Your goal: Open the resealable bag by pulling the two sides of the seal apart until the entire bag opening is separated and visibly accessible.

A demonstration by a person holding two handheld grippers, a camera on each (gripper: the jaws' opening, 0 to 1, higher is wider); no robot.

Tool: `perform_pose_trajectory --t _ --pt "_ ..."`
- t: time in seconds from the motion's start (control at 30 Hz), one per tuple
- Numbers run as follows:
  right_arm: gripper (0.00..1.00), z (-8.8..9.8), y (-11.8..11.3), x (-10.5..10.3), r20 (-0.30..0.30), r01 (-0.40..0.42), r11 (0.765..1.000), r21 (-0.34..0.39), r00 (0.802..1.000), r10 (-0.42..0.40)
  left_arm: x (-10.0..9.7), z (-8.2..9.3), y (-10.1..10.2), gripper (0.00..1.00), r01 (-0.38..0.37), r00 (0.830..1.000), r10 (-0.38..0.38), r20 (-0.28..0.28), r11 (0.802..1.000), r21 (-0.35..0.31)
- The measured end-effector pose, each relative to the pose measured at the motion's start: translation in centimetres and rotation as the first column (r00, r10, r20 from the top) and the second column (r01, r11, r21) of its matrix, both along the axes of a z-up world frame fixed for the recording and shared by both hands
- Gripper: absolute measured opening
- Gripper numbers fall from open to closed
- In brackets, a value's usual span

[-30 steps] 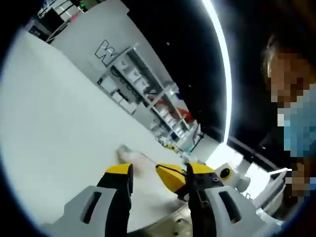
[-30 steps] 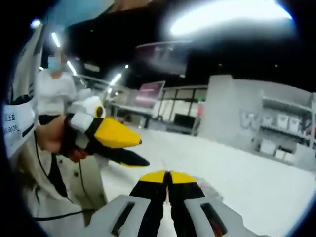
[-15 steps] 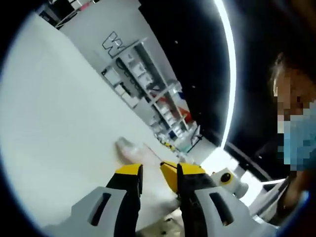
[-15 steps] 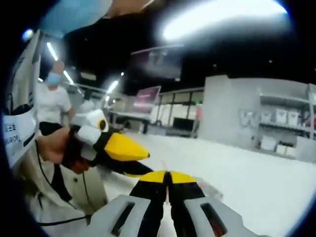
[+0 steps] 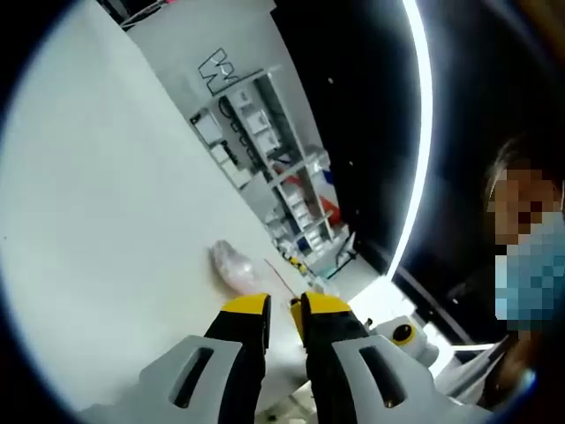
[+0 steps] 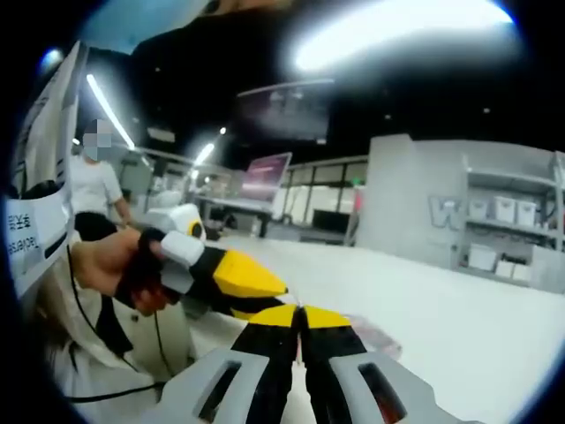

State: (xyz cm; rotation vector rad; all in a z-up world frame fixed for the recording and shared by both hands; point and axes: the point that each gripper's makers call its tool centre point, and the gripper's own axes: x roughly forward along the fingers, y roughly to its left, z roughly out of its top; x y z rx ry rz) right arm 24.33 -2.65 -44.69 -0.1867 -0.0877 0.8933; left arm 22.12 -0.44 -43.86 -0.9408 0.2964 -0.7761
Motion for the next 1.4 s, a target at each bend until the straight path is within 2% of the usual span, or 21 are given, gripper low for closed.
perform_pose_trajectory --t 0.37,0.57,0.77,1.4 --pt "0.00 0.25 -0.20 -0.03 0.007 0.004 1.000 0.014 1.000 -0.004 -0.47 -0.07 -0.31 0.10 0.009 1.000 -0.009 -0.006 1.000 0.023" --pt "0.00 0.07 -0.31 -0.13 0.005 -0.001 1.000 0.015 1.000 0.001 -0.26 0.03 -0.40 0.09 0.002 1.000 -0.002 -0.005 1.000 0.005" --pt "0.00 0.12 -0.58 -0.02 0.007 0.005 1.000 0.022 1.000 -0.005 -0.06 0.01 -0.27 0.07 -0.003 1.000 0.002 0.011 1.000 0.029" --pt "0.00 -0.34 -0.57 0.13 0.013 0.012 1.000 0.013 1.000 -0.013 -0.02 -0.06 -0.24 0.02 -0.001 1.000 0.000 0.026 0.999 0.038"
